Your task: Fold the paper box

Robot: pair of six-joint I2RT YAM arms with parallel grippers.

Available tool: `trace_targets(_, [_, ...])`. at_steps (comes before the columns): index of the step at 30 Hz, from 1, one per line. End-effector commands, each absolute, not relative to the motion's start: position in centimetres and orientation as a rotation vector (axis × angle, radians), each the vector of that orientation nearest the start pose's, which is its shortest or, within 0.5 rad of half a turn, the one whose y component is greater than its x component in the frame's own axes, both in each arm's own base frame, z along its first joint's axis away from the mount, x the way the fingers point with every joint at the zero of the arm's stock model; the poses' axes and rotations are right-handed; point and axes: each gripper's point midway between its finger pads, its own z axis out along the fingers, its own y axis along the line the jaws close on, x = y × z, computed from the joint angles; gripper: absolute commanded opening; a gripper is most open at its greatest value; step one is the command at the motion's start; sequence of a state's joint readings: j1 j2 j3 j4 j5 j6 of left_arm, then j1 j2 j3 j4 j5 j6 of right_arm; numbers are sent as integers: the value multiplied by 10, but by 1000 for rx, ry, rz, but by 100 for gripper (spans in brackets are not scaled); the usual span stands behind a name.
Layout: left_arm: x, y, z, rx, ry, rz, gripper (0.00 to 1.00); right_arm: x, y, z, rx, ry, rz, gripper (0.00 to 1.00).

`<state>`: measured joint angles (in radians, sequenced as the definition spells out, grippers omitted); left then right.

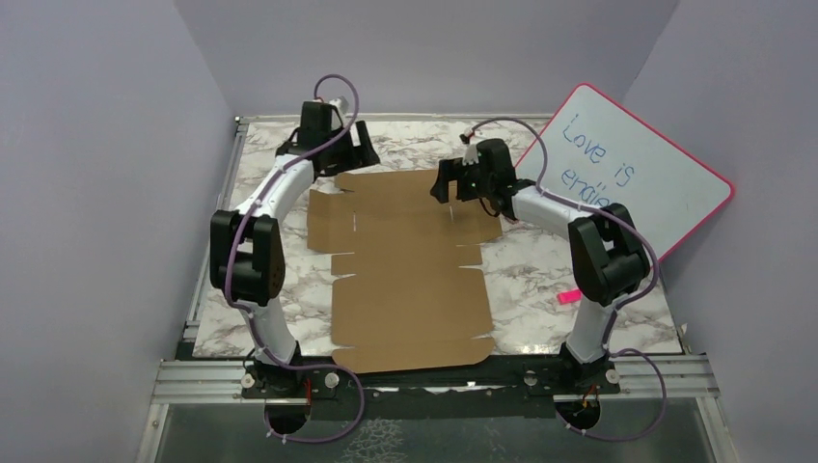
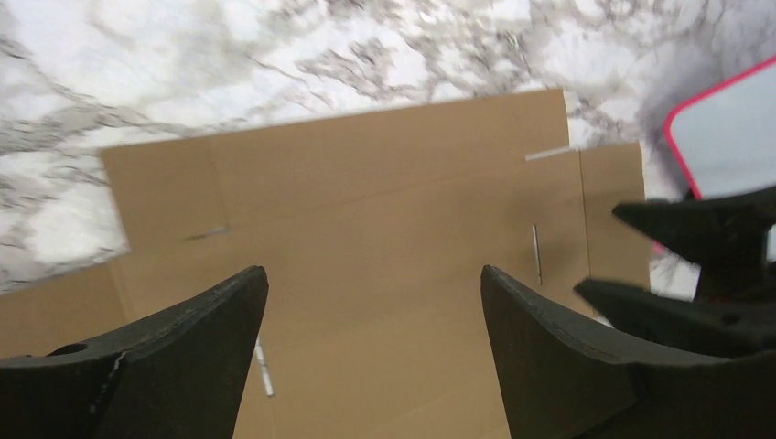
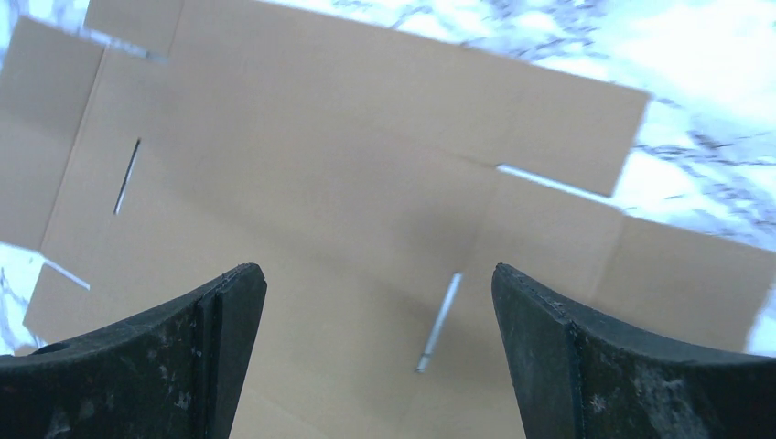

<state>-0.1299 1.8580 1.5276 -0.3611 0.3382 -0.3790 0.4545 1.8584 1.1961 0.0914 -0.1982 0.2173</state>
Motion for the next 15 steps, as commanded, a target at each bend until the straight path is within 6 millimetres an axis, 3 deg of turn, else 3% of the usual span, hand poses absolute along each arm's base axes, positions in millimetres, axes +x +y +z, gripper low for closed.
trace_targets(1, [461,-166,137,15,2372,-497,87,456,242,108,-283,2182,620,100])
trace_targets(9, [421,-214,79,146,2521,-514,88,492,216,99,-131,2210,648,100])
trace_targets(15, [416,-222,60,186,2557,-482,88,517,210,86,-80,2223,616,100])
